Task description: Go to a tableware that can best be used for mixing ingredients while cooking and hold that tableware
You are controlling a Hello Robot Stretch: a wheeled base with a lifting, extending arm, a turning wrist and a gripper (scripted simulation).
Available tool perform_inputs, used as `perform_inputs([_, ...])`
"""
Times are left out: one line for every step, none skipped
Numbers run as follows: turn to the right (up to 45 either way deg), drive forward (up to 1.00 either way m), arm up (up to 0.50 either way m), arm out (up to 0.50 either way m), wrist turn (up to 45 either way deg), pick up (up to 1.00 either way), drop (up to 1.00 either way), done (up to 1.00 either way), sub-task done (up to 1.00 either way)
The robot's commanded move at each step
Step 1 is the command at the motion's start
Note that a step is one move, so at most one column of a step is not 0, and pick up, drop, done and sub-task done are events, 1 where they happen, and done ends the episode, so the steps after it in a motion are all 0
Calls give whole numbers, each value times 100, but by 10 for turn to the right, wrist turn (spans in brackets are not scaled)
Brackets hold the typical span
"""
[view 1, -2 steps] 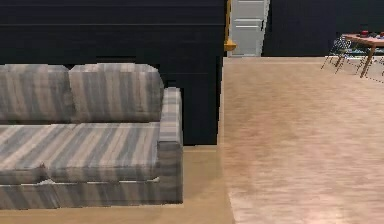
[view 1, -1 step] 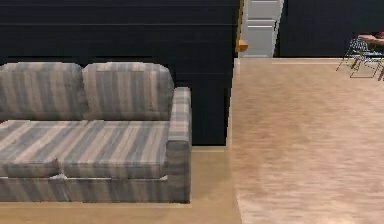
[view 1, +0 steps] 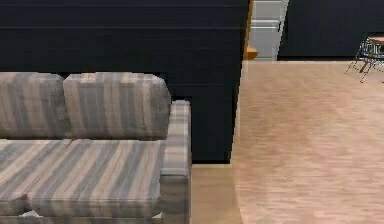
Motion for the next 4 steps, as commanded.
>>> perform_inputs([450,0,0,0,0,0,0,0,0])
perform_inputs([210,0,0,0,0,0,0,0,0])
perform_inputs([0,100,0,0,0,0,0,0,0])
perform_inputs([0,65,0,0,0,0,0,0,0])
